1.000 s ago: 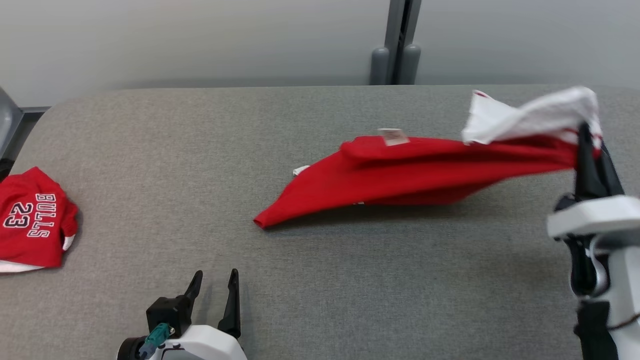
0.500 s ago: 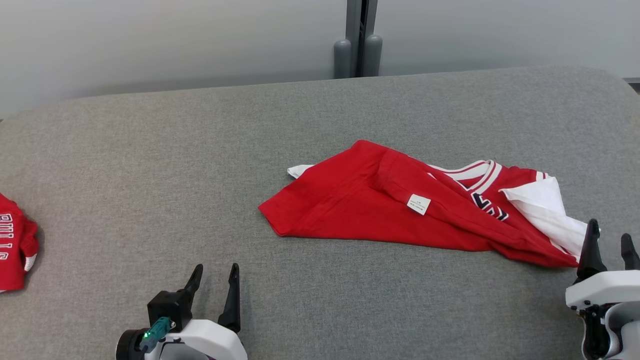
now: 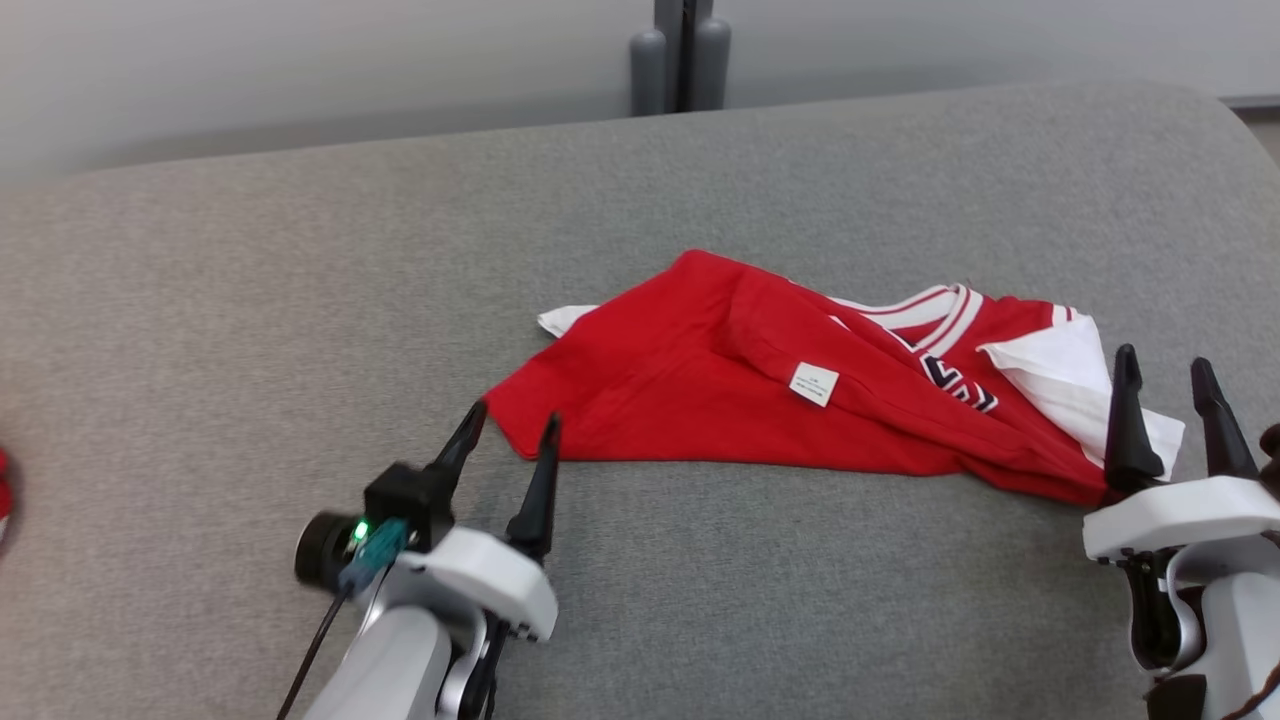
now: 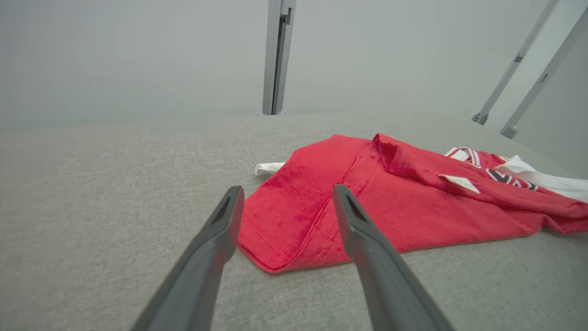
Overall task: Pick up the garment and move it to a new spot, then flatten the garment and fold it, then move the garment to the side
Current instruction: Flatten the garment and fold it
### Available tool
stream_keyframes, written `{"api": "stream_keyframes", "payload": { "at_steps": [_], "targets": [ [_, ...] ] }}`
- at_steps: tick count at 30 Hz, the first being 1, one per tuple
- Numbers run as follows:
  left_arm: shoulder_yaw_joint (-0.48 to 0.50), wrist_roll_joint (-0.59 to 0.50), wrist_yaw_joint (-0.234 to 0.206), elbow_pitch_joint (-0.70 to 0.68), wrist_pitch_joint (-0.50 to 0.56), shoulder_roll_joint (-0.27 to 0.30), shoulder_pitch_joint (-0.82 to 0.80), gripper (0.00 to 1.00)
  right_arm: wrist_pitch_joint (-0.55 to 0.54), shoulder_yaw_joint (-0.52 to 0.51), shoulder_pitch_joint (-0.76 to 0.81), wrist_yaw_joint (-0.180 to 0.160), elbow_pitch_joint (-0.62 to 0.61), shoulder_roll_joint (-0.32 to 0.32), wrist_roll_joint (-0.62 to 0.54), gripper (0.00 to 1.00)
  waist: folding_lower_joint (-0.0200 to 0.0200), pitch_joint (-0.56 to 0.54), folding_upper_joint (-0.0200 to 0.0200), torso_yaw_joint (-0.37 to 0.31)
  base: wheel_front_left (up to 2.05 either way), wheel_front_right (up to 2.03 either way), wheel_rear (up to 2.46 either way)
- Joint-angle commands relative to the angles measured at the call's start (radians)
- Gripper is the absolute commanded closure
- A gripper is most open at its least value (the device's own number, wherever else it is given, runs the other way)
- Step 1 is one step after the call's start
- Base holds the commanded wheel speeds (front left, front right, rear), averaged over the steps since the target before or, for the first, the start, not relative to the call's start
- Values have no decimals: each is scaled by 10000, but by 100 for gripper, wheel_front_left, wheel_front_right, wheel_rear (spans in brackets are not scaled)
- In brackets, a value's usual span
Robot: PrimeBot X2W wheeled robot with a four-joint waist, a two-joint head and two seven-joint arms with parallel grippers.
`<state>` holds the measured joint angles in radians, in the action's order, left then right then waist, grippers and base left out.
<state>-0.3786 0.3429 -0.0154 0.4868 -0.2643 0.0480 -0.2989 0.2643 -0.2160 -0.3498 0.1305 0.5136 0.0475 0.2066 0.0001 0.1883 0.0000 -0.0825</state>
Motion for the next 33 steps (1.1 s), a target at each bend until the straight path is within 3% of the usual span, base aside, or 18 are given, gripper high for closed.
{"api": "stream_keyframes", "payload": {
  "at_steps": [1,12,18,21,24,25,26,30,31,33],
  "targets": [
    [-117,45,72,27,-2,46,-289,0,3,36,-87,4,-83,65,66,0,-1,240,0,-226,0,0,0],
    [-2946,1873,507,2150,-2,49,-3483,0,3,1161,-357,4,-453,62,477,0,-1,1259,0,-1350,0,0,0],
    [-4480,2927,196,3239,25,47,-4839,0,3,1484,-509,3,-551,57,807,0,-1,1648,0,-1709,0,0,0],
    [-4793,3438,46,3463,5,52,-5100,1,3,1568,-565,3,-609,57,808,0,-1,1741,0,-1787,0,0,0],
    [-5123,3856,-4,3560,-6,50,-5279,19,3,1599,-550,3,-632,59,827,0,-1,1773,0,-1833,0,0,0],
    [-5203,4017,46,3570,-10,52,-5316,40,3,1601,-537,3,-633,59,803,0,-1,1777,0,-1840,0,0,0],
    [-5303,4142,48,3595,-14,52,-5364,47,3,1606,-523,3,-636,57,769,0,-1,1777,0,-1846,0,0,0],
    [-5593,4448,55,3494,-22,44,-5465,55,3,1573,-496,3,-577,59,670,0,-1,1749,0,-1844,0,0,0],
    [-5628,4580,-57,3371,-16,53,-5535,100,3,1552,-461,3,-560,59,641,0,-1,1727,0,-1826,0,0,0],
    [-5716,4493,-110,3359,-17,58,-5551,100,3,1527,-438,3,-546,59,649,0,-1,1701,0,-1804,0,0,0]
  ]
}}
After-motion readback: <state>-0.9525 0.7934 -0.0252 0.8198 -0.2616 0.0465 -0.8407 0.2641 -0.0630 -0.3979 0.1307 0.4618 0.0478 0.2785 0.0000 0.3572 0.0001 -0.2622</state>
